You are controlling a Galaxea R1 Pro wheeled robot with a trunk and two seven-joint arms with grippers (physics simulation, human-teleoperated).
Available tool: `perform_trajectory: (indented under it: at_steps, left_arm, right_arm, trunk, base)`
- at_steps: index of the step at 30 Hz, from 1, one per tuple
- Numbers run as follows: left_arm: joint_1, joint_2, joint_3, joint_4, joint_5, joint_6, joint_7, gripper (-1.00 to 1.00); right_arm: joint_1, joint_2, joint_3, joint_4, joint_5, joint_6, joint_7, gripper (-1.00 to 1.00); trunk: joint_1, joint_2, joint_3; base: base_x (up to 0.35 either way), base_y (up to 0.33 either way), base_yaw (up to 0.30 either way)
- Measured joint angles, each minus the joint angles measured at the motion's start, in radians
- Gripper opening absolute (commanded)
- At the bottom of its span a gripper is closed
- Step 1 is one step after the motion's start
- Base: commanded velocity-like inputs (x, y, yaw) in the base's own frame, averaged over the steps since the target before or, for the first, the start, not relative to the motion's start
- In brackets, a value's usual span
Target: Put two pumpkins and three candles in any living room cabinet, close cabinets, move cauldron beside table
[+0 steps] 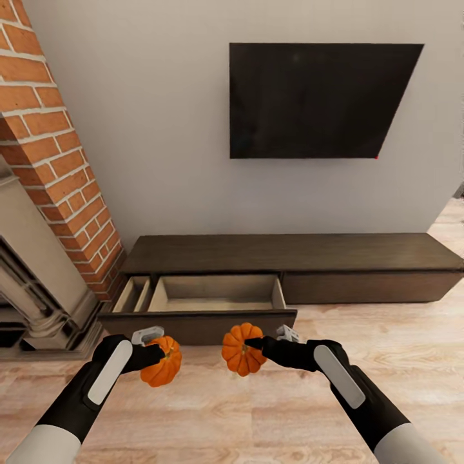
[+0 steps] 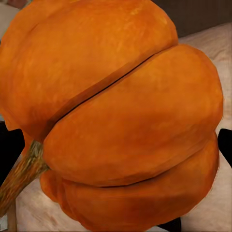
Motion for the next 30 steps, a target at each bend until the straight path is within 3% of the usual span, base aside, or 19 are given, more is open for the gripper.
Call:
perform_trajectory:
  at_steps: [12,22,30]
  left_arm:
    - [0.0,0.001,0.003,-0.001,0.004,-0.001,-0.002,-1.0]
    - [0.0,0.001,0.004,0.0,0.002,0.0,-0.002,-1.0]
    - [0.0,0.002,0.005,0.001,0.001,0.0,-0.003,-1.0]
  right_arm:
    - [0.0,0.006,-0.001,-0.001,-0.001,-0.002,0.006,-1.0]
    - [0.0,0.006,-0.001,0.0,-0.009,-0.003,0.062,-1.0]
    - [0.0,0.007,-0.001,0.0,-0.006,-0.004,0.069,-1.0]
  trunk:
    - [0.0,0.0,0.001]
    - [0.0,0.0,0.001]
    - [0.0,0.0,0.001]
  base:
    - [0.149,0.01,-0.008]
    - [0.178,0.056,0.0]
    - [0.139,0.059,0.0]
